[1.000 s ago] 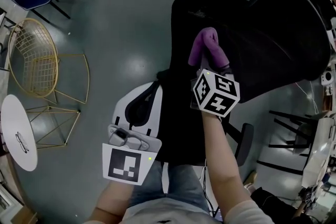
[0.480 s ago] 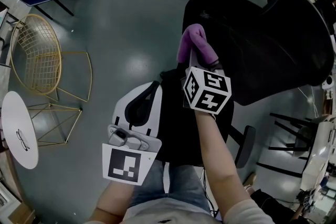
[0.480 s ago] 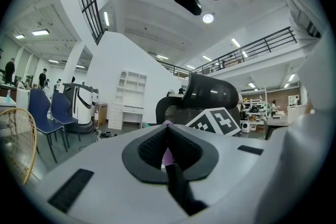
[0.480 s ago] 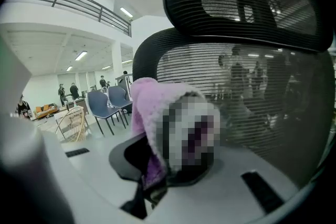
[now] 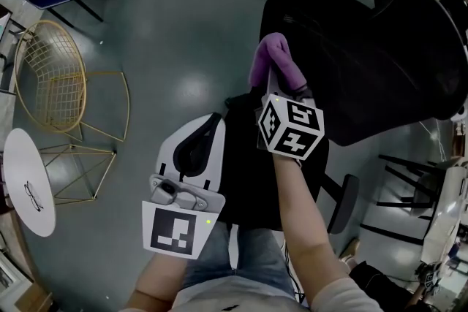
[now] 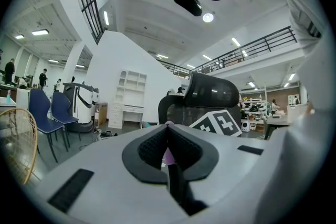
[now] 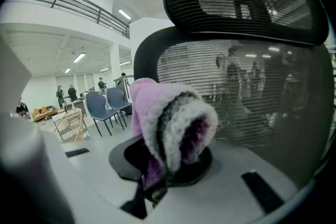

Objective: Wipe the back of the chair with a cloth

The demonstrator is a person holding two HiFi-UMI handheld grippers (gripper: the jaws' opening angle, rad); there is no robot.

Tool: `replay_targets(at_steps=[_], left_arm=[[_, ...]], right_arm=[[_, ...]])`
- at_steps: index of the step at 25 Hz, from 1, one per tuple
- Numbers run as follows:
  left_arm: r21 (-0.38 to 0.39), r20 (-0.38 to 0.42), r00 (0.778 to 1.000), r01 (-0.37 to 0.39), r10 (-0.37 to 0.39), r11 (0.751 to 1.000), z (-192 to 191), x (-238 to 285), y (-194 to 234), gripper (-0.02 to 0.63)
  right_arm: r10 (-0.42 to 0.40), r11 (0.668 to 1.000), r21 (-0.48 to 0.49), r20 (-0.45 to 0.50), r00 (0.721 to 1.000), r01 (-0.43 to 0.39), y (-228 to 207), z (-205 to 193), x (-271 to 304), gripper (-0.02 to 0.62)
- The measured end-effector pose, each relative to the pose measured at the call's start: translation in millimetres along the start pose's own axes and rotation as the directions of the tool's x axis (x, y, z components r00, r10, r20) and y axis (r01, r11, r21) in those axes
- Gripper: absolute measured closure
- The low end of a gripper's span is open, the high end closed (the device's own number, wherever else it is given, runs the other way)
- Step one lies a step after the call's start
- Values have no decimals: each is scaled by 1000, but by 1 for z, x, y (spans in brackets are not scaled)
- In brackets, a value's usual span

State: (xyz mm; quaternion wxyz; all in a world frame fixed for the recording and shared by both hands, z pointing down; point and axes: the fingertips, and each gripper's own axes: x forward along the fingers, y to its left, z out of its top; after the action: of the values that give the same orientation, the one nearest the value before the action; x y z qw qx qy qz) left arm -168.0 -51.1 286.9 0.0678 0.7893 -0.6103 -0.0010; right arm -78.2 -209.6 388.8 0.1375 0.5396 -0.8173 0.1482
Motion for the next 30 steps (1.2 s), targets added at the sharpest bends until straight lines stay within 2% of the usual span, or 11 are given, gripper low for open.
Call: replay_targets(at_steps=[6, 13, 30], left_arm=[[7, -12, 1000, 3, -3, 1000, -7, -1, 4, 592], [5, -13, 1000, 17, -16, 1000, -9, 5, -3, 592], [22, -34, 995, 91, -90, 996, -16, 23, -51, 592]], right_arm=[[-12, 1000, 4, -49, 999, 12, -3, -30, 4, 541], [-18, 1000, 12, -46, 999, 19, -11, -29, 2, 541], [-130, 986, 99, -48, 990, 134, -98, -45, -28, 541]])
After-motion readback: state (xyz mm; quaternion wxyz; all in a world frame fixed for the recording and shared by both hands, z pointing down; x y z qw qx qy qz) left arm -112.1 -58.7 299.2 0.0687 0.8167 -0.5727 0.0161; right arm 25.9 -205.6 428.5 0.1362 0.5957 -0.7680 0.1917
